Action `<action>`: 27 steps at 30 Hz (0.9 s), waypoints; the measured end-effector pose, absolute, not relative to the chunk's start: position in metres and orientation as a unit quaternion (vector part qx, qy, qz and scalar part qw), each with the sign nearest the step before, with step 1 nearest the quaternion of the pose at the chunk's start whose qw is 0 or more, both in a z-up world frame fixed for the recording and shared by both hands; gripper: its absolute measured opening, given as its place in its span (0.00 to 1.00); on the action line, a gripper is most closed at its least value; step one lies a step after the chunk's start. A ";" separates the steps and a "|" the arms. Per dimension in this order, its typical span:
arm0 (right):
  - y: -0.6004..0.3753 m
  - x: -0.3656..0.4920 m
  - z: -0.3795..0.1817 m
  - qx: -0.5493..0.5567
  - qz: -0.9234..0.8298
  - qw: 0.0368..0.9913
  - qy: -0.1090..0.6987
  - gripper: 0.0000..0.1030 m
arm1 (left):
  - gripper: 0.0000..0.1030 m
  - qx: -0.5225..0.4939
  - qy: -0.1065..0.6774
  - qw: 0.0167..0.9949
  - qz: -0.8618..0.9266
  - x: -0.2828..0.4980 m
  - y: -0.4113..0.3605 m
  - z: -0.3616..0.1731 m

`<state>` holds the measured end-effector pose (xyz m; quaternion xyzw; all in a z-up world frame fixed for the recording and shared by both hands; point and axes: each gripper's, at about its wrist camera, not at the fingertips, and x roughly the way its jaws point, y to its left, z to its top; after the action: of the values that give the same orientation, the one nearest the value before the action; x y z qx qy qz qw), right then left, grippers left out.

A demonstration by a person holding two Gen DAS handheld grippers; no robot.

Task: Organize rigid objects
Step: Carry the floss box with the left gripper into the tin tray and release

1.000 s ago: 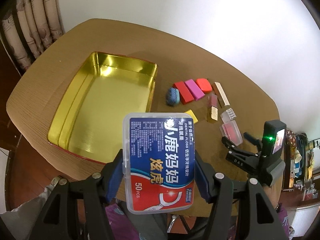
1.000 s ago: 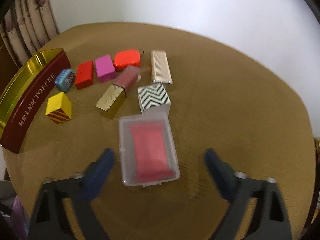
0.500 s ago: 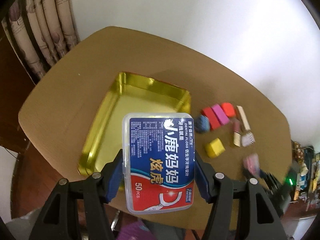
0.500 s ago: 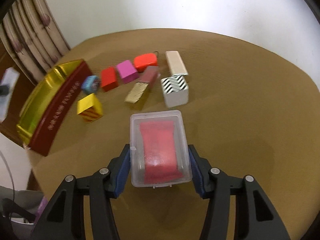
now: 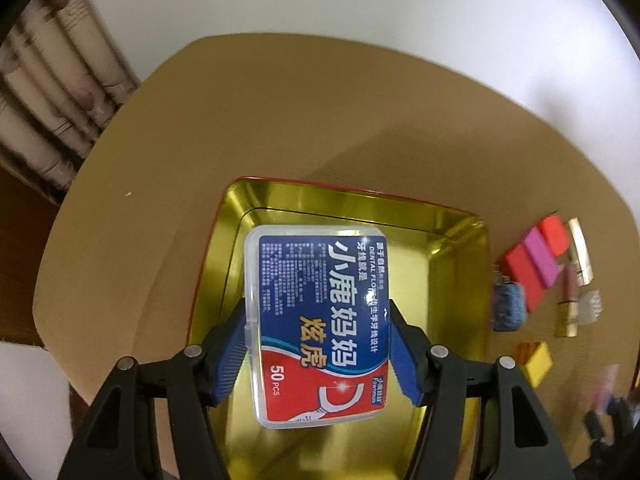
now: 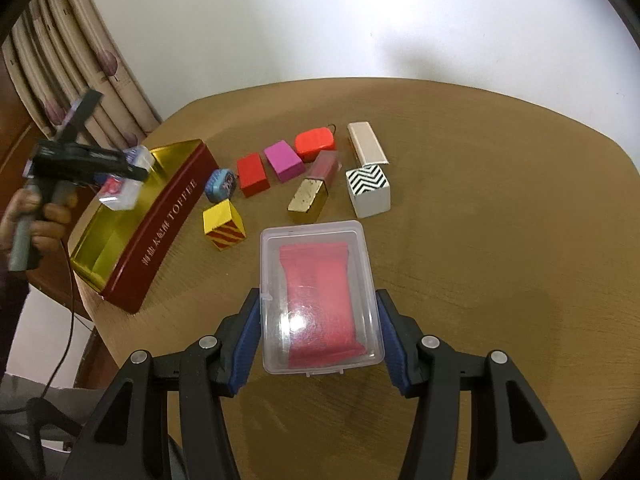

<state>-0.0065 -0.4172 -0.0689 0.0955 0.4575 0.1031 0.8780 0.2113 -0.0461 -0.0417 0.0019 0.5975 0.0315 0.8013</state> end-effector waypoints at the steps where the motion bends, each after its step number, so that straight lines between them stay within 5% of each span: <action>1: -0.414 -0.005 -0.069 0.097 0.104 0.878 0.458 0.49 | 0.62 0.010 0.600 0.799 0.035 0.215 -0.046 -0.046; 27: -0.386 -0.001 -0.034 0.079 0.123 0.885 0.442 0.50 | 0.63 0.057 0.592 0.804 0.012 0.237 -0.034 -0.069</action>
<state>-0.0011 -0.3860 -0.0342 0.0790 0.4416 0.1229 0.8852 0.2371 -0.0341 -0.0687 0.0566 0.5922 0.0123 0.8037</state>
